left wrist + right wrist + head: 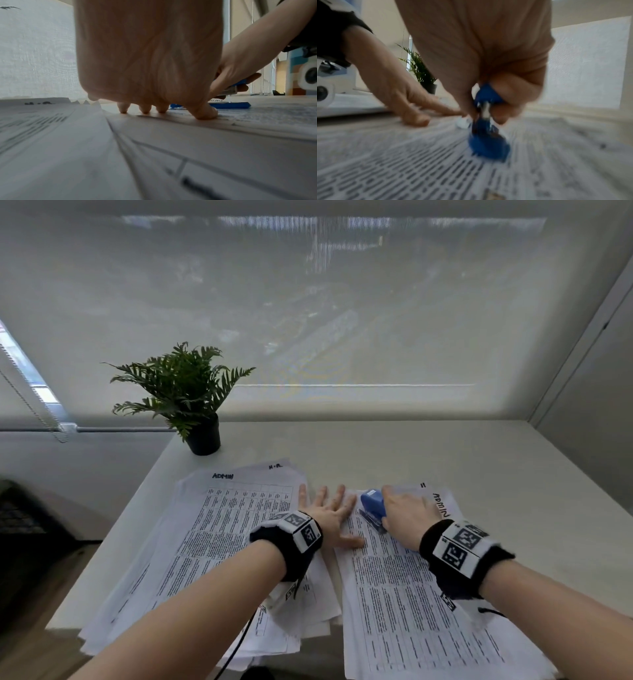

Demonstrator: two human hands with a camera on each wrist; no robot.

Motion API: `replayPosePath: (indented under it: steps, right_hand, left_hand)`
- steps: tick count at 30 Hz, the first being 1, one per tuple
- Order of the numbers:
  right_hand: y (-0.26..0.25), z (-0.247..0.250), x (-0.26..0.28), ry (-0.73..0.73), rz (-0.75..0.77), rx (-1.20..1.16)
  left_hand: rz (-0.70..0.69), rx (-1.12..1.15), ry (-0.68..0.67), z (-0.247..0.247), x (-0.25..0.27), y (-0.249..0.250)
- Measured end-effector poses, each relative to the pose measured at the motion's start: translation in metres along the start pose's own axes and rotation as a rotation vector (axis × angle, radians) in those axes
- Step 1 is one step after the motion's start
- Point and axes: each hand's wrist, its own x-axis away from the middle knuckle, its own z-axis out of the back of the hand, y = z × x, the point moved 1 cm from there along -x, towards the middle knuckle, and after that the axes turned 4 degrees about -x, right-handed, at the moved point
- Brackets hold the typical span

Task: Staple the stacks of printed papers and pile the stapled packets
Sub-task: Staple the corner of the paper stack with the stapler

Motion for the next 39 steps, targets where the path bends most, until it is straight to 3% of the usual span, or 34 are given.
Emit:
replayPosePath:
  steps: [5,21,27,32,39]
  right_hand:
    - [0.001,0.019,-0.013,-0.007,0.063,0.136]
    - [0.008,0.006,0.002,0.015,0.037,0.037]
    - [-0.011,-0.002,-0.012,-0.003,-0.029,-0.139]
    - [0.003,0.012,-0.011,-0.079,-0.01,-0.067]
    - [0.009,0.011,0.0,-0.062,0.015,-0.021]
  left_hand:
    - [-0.006,0.053,-0.011,-0.003,-0.002,-0.002]
    - [-0.001,0.054,0.0,-0.001,0.001,0.0]
    - [0.0,0.098,0.011,-0.004,-0.001,-0.002]
    - [0.004,0.103,0.007,-0.005,-0.003,-0.005]
    - [0.017,0.085,0.003,-0.004,-0.004,-0.003]
